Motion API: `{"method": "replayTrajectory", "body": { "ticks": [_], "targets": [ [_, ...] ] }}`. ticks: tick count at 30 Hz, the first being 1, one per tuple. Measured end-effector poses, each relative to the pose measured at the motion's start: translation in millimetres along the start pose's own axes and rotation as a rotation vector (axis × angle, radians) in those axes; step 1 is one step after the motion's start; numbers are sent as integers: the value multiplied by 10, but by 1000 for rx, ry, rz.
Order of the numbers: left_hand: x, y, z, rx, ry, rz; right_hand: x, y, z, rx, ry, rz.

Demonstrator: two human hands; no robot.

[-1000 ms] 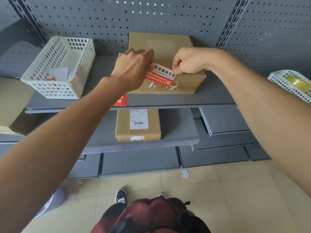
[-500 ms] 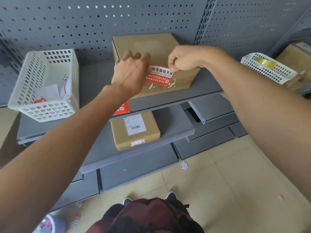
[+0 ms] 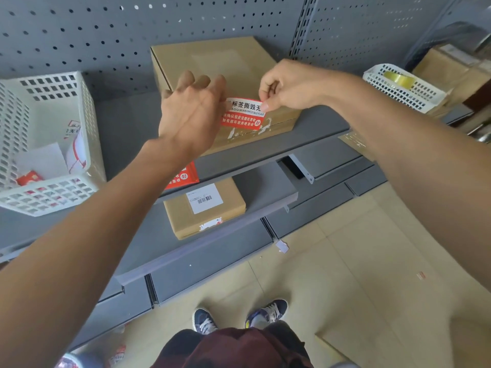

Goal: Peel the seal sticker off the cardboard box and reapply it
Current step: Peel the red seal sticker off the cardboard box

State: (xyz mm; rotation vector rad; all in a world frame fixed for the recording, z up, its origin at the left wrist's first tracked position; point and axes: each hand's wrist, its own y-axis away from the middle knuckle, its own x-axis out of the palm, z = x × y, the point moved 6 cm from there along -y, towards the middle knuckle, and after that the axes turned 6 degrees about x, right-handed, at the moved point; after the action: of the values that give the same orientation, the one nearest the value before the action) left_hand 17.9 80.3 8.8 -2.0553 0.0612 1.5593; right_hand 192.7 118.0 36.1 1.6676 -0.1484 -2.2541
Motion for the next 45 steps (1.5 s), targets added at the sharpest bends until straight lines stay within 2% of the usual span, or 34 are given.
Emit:
{"method": "replayTrajectory", "body": {
  "ticks": [14, 16, 22, 25, 45],
  "targets": [
    [-20, -49, -1, -34, 31, 51, 11, -22, 4, 48, -55, 106],
    [-21, -43, 0, -42, 31, 48, 11, -14, -21, 42, -81, 53],
    [-21, -27, 8, -55, 53, 37, 100, 168, -60, -79, -171, -249],
    [-18, -17, 0, -61, 74, 29, 113, 200, -47, -97, -243, -312],
    [-28, -39, 30, -111, 136, 26, 95, 127, 49, -28, -144, -196]
  ]
}}
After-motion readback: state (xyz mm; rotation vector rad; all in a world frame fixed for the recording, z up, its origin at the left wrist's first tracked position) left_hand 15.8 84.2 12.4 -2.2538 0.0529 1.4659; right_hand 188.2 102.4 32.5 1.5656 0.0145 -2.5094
